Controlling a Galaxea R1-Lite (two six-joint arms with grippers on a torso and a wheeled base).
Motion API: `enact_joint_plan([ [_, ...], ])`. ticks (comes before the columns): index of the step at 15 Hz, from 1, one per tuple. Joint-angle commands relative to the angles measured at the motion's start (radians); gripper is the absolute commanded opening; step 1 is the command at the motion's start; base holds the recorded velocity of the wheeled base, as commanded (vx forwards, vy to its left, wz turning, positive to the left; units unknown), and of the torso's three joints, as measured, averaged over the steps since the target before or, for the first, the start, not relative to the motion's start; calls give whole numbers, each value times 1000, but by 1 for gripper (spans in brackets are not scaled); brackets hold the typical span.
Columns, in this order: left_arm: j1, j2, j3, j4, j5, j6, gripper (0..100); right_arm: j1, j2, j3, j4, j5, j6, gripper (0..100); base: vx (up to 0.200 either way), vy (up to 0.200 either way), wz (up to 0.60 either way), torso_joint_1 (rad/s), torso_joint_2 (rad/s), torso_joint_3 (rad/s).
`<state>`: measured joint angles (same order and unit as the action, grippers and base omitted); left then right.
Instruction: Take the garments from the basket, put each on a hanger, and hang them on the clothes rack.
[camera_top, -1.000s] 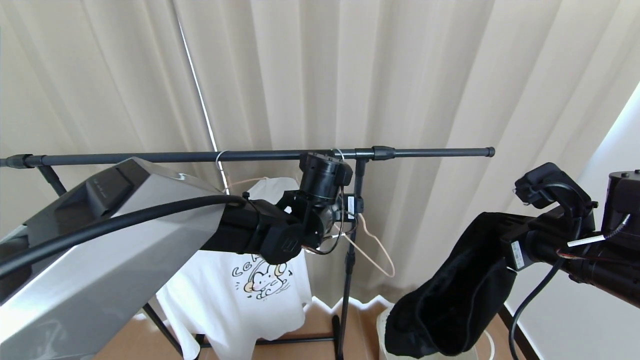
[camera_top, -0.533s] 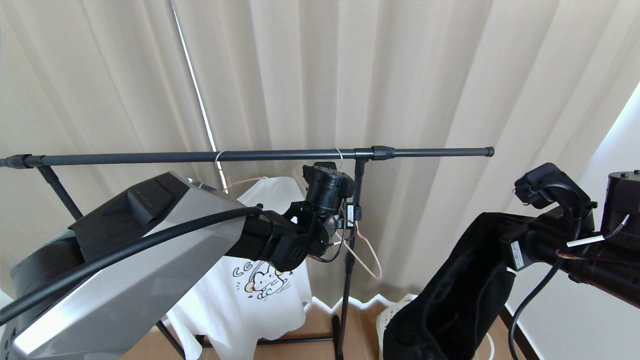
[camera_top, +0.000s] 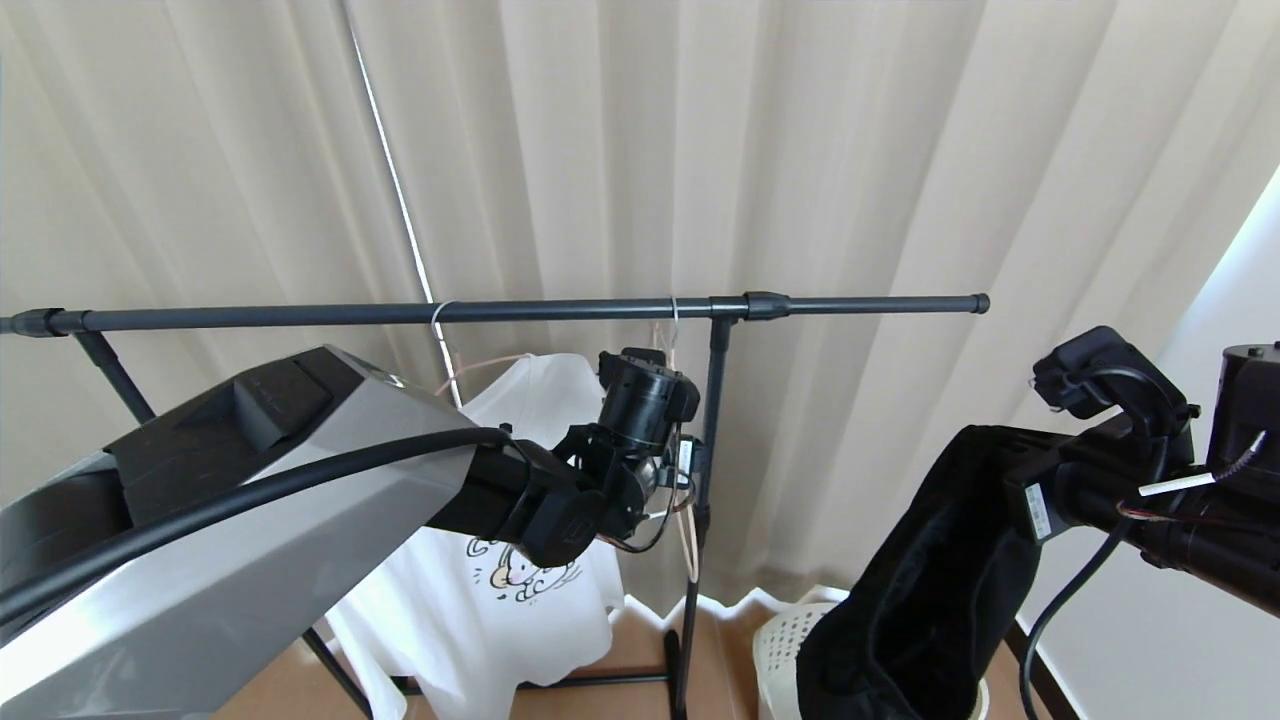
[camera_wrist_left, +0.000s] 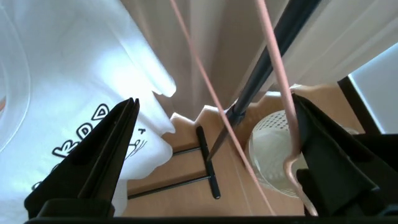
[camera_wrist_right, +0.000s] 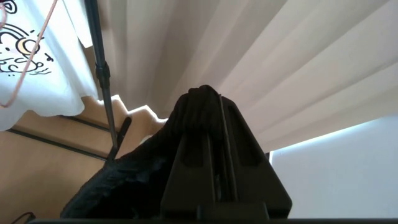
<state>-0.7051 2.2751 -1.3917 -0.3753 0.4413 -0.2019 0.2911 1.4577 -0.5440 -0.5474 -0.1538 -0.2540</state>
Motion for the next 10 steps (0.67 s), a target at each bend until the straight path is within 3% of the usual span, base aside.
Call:
enact_joint_plan([
  [1,-1,-34,34,-1,1,1,100,2,-2,1,0,0,-1,0,0,0,0,0,0,0],
  [10,-37,-49,88,-1,-1,2,100,3,-5,1,0,-1,-1,0,0,0,0,0,0,0],
])
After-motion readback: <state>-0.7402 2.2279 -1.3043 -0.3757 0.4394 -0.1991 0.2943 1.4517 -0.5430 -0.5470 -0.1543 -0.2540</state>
